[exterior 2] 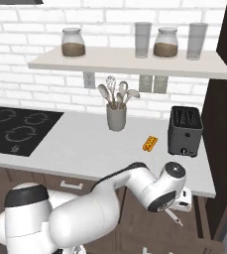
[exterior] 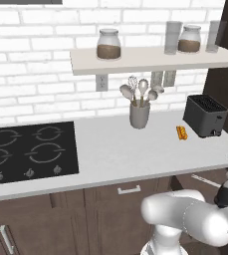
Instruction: Pick the tongs from the drawer and place it on the counter.
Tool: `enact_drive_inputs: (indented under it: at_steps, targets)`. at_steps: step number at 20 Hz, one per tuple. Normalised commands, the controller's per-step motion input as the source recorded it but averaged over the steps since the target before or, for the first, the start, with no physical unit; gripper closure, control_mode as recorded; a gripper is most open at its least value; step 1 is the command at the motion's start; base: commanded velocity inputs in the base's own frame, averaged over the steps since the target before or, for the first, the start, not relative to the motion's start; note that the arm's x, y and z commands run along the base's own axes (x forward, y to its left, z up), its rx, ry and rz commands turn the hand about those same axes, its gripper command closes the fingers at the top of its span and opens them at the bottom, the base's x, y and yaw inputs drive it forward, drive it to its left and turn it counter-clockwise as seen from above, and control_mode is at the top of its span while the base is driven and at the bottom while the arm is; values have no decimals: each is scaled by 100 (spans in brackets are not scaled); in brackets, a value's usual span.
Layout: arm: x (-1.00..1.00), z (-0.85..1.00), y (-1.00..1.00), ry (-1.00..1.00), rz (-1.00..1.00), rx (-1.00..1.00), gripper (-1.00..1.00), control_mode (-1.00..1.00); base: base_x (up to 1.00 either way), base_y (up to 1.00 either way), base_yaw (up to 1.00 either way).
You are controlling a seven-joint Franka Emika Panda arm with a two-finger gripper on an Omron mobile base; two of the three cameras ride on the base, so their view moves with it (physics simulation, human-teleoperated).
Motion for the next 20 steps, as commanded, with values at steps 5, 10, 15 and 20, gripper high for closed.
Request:
enact_drive_inputs:
  at_steps: [5, 10, 15, 20]
  targets:
    - [0, -33, -12, 2, 4, 1, -100, -100, 0, 0, 0]
    - [0, -32, -6, 2, 4, 1, -100, -100, 0, 0, 0]
    - [0, -21, -9, 0, 7, 3, -100, -100, 0, 0, 0]
    - [1, -18, -9, 0, 11, 3, -100, -100, 0, 0, 0]
